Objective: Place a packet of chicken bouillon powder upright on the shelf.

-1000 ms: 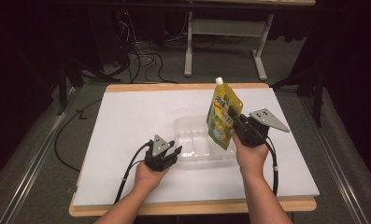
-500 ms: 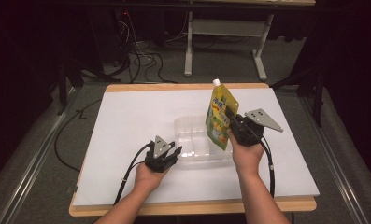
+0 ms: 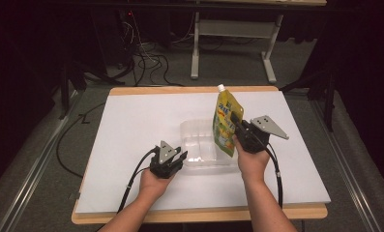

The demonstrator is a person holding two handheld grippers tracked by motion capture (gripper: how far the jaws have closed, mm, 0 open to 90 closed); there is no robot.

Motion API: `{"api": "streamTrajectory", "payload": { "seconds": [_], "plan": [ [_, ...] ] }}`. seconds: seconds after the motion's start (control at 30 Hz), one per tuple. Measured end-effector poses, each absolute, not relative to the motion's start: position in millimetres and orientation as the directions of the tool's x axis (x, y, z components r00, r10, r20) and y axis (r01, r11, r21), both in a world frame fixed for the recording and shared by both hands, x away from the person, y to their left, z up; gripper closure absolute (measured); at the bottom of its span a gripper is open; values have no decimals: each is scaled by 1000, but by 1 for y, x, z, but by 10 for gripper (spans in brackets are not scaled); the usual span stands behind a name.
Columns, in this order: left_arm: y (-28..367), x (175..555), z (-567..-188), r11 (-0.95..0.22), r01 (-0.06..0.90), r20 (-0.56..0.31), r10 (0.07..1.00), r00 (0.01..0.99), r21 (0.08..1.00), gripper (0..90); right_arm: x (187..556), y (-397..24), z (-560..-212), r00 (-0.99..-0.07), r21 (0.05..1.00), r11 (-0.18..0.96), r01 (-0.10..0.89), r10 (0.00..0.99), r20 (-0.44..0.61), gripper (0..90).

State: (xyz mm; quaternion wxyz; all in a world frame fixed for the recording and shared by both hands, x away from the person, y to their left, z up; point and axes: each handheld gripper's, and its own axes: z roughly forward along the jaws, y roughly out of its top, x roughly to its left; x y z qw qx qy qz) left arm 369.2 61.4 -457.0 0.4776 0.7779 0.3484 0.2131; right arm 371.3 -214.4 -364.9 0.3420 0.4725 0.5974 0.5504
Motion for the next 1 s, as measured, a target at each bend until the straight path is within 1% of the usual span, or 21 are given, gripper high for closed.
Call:
{"api": "streamTrajectory", "payload": {
  "seconds": [0.33, 0.77, 1.0],
  "plan": [
    [61, 369, -456, -295, 347, -11, 747, 664, 890, 702, 370, -217, -381, -337, 983, -84, 165, 932, 136, 900],
    [62, 369, -456, -295, 353, -18, 744, 668, 888, 695, 366, -215, -390, -348, 983, -59, 176, 930, 118, 892],
    [61, 368, -456, -308, 349, -8, 739, 673, 885, 671, 361, -216, -392, -355, 981, -38, 192, 929, 105, 884]
  ]
}}
